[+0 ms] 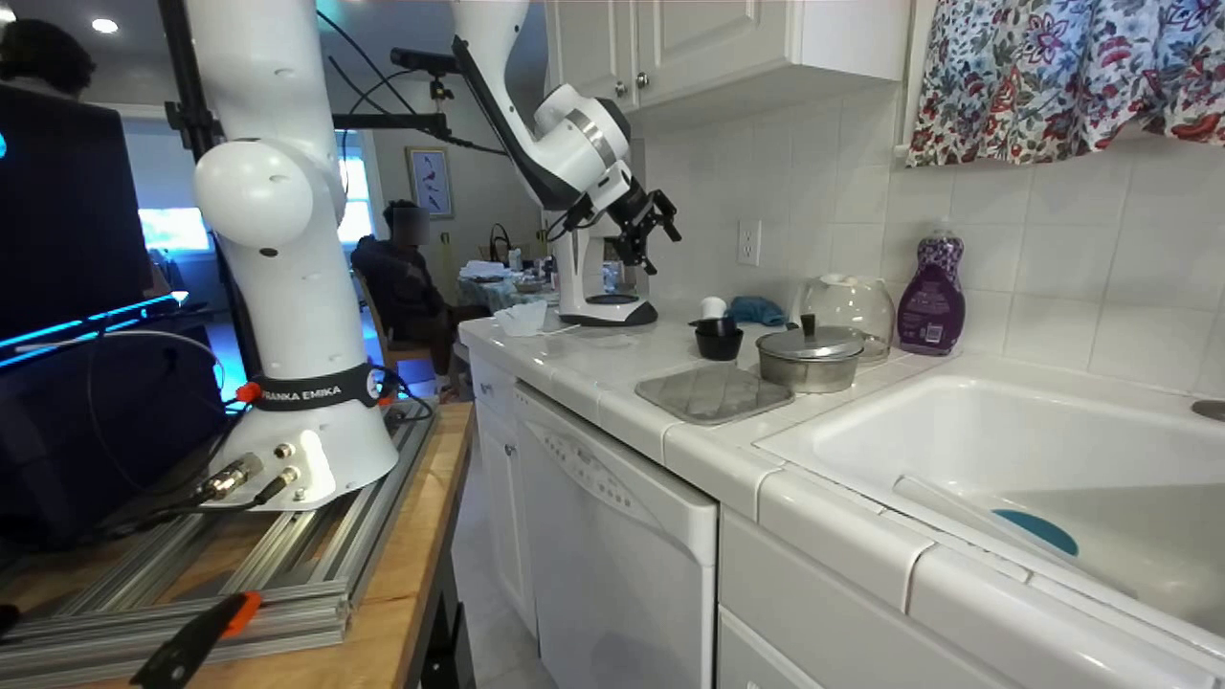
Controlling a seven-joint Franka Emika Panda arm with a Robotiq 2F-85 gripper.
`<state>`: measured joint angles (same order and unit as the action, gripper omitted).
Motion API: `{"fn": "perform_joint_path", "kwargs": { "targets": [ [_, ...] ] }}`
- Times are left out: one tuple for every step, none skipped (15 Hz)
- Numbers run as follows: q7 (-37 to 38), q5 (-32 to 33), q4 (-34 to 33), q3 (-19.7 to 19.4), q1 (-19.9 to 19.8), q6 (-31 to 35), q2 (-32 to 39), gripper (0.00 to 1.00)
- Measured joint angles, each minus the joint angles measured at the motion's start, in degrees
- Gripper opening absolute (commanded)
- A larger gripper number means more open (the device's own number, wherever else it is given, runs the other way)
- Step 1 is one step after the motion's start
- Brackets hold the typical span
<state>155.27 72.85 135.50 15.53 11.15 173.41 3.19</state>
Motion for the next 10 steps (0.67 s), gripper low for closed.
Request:
{"fn": "perform_joint_path", "kwargs": {
  "targets": [
    [0.4,1.1,-0.5,-0.1,0.1,-0.1,1.3,1.00],
    [0.0,1.3,-1.1,-0.4,0.2,-0.3,2.7,1.00],
    [0.2,2.6,-2.0,-0.7,0.5,-0.6,4.1,1.00],
    [0.3,3.7,-3.1,-1.2,0.9,-0.9,5.8,1.00],
    [-0.2,3.9,-4.4,-1.8,1.4,-1.0,7.5,1.00],
    [0.7,6.2,-5.9,-2.5,1.9,-1.0,9.4,1.00],
    [0.3,7.0,-7.5,-3.2,2.5,-1.0,11.6,1.00],
    [-0.4,7.0,-9.4,-3.8,3.2,-1.0,13.9,1.00],
    [1.3,9.7,-11.4,-4.4,4.0,-1.0,16.3,1.00],
    [0.7,10.3,-13.3,-4.9,4.8,-1.0,18.9,1.00]
  ]
}}
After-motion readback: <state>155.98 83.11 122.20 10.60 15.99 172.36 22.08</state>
